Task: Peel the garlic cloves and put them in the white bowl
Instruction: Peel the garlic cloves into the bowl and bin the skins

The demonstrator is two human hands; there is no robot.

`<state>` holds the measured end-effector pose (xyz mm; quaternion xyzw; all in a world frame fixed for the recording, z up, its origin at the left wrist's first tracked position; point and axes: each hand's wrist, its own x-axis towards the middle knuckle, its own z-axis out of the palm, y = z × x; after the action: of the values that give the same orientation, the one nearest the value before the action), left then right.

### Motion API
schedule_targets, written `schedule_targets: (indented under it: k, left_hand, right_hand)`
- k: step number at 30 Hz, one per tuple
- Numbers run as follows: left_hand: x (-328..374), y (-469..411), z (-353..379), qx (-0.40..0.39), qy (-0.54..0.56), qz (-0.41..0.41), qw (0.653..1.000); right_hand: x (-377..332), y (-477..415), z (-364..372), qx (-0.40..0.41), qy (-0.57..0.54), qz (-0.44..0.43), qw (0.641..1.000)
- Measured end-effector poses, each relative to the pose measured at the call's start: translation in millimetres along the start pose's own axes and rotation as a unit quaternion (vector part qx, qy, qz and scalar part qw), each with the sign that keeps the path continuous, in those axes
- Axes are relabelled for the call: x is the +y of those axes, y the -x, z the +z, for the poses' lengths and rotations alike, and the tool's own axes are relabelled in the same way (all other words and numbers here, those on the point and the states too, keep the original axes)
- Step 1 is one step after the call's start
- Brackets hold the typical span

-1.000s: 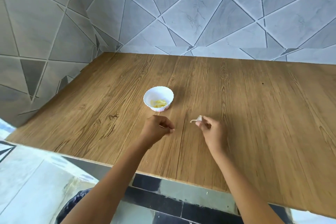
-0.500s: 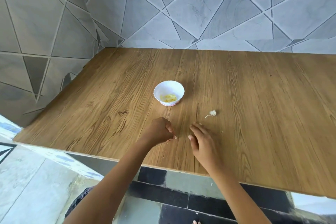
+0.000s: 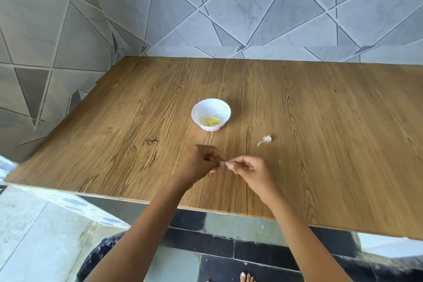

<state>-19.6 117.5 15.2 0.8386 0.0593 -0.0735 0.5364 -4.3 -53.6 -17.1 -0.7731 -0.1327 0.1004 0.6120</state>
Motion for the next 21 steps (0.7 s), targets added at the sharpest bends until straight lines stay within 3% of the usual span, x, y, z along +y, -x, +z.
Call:
schedule_targets:
  k: [3,7,11,13,15,17,19,21]
  left_hand:
    - [2.6,2.0,-2.6,-0.002,0.024,-0.006,1.000]
    - [5.9,2.1,-5.3,-0.014,0.005,-0.034,0.999]
    - [10.6,0.2,-7.0,-0.047,0.077,-0.109,0.990]
    - [11.0,1.7,-8.0,-0.071,0.151,-0.154,0.974]
    - [8.7,1.7,-8.0,-0.069,0.185,-0.140,0.970]
    - [3.2,-0.4,-5.7,-0.019,0.106,-0.038,0.993]
    - [-2.0,-3.3,-6.6,0.046,-0.037,0.097,0.994]
    - [-4.7,-6.4,-8.1,0.060,-0.091,0.182,0.977]
  right_hand:
    - [-1.6,-2.5,0.0,-0.015,-0.031,0.015,0.999]
    - [7.8,-6.0,5.5,0.021,0.098,-0.126,0.987]
    - [10.3,-8.5,8.8,0.094,0.277,-0.328,0.898]
    - [12.5,-10.7,7.6,0.106,0.299,-0.359,0.878]
    - [9.6,-11.1,7.0,0.088,0.211,-0.288,0.930]
    - [-1.7,-10.7,5.2,0.038,0.045,-0.089,0.994]
    - [-12.3,-11.4,3.6,-0.009,-0.145,0.126,0.981]
    - [-17.4,-13.8,0.0,-0.016,-0.259,0.228,0.938]
